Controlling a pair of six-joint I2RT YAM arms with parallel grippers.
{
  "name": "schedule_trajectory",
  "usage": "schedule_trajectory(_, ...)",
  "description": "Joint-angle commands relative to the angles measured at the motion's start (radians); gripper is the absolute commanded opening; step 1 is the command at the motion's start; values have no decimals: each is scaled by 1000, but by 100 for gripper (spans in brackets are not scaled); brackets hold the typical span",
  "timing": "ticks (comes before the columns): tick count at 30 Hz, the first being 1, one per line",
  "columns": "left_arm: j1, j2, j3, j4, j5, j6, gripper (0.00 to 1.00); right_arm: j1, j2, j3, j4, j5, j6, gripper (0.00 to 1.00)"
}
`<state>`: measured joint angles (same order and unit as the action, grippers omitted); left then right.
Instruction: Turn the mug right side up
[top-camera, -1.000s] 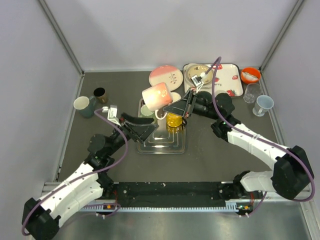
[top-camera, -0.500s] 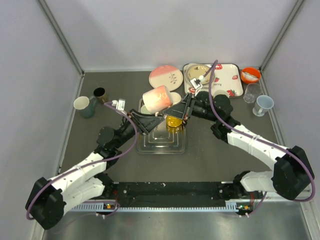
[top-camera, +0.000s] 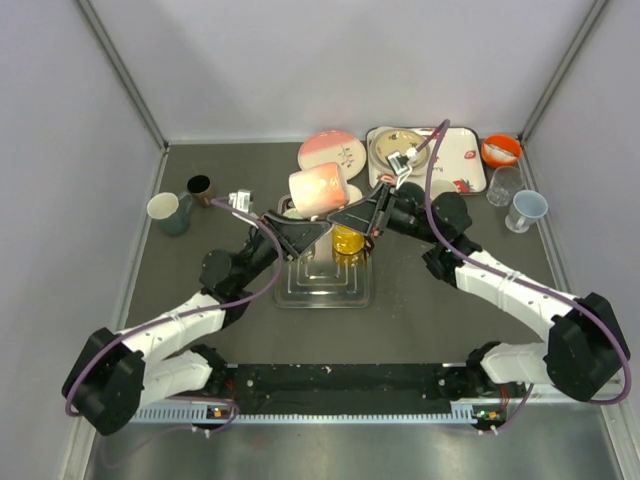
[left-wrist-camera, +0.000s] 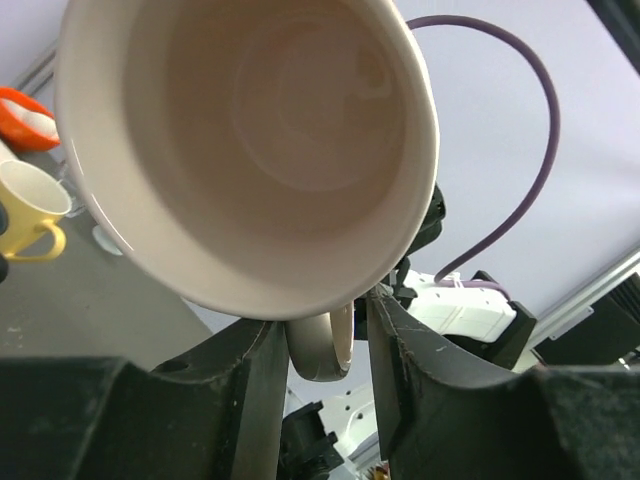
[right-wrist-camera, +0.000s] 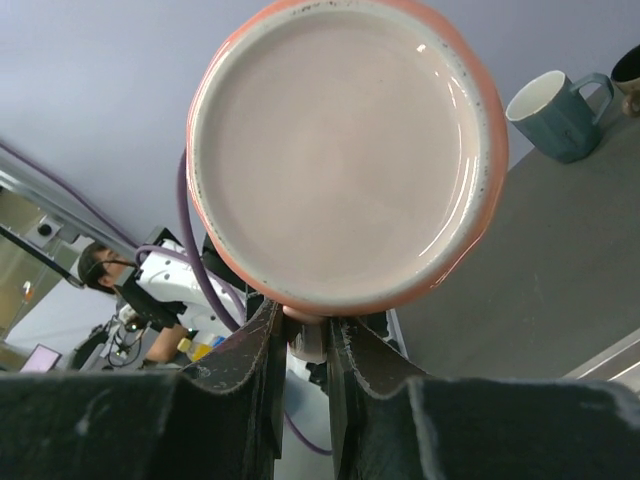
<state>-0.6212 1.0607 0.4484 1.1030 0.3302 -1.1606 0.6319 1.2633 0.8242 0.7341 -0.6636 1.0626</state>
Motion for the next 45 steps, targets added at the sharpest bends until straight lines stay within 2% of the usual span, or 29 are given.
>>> schedule_trajectory(1,3,48,72,274,26,-74,40,32,-13,-13,108,-67,23,0)
schedule_trajectory(3,3,59,70,303,32,-91,34,32,-8,-10,114,-71,31,0)
schedule_trajectory(4,3,65,70,311,38,-94,27,34,-8,-11,113,-71,33,0)
schedule_trajectory(5,3,67,66,316,38,-93,10,34,-8,-11,113,-73,31,0)
schedule_trajectory(6,3,67,64,319,40,-94,1,34,-10,-13,111,-73,33,0)
schedule_trajectory(7,3,64,62,319,36,-93,0,32,-10,-16,110,-74,33,0)
schedule_trajectory(12,3,22,56,261,38,-67,0,34,-22,-17,73,-76,7,0)
schedule_trajectory(14,3,-11,78,97,49,-5,0,35,-31,-8,1,-80,-39,0)
schedule_trajectory(15,3,-55,85,30,47,24,0,35,-45,1,-40,-79,-59,3)
schedule_trajectory(16,3,-79,96,-92,41,94,0,37,-54,6,-109,-74,-82,14)
schedule_trajectory(19,3,-178,92,-225,-16,224,0,37,-93,15,-191,-50,-153,34)
schedule_trajectory(25,3,-373,104,-556,-198,438,0,35,-148,41,-386,-5,-289,51)
schedule_trajectory(29,3,-473,157,-808,-353,576,0,37,-173,65,-536,48,-375,55)
schedule_trajectory(30,3,-497,176,-951,-388,605,0,38,-177,85,-630,67,-395,55)
schedule_trajectory(31,3,-504,215,-1020,-473,669,0,41,-182,98,-694,129,-445,55)
schedule_trajectory(32,3,-505,239,-1098,-523,694,0,45,-191,111,-737,169,-469,55)
schedule_trajectory(33,3,-501,260,-1247,-572,741,0,48,-196,134,-851,252,-489,55)
schedule_trajectory(34,3,-490,307,-1331,-685,760,0,57,-199,144,-890,293,-524,55)
schedule_trajectory(38,11,-360,424,-1621,-900,786,0,77,-220,168,-1007,456,-582,55)
schedule_trajectory(42,50,-225,499,-1694,-899,828,0,78,-237,156,-1036,522,-610,55)
schedule_trajectory(45,152,-90,559,-1691,-774,831,0,80,-243,148,-1047,530,-628,55)
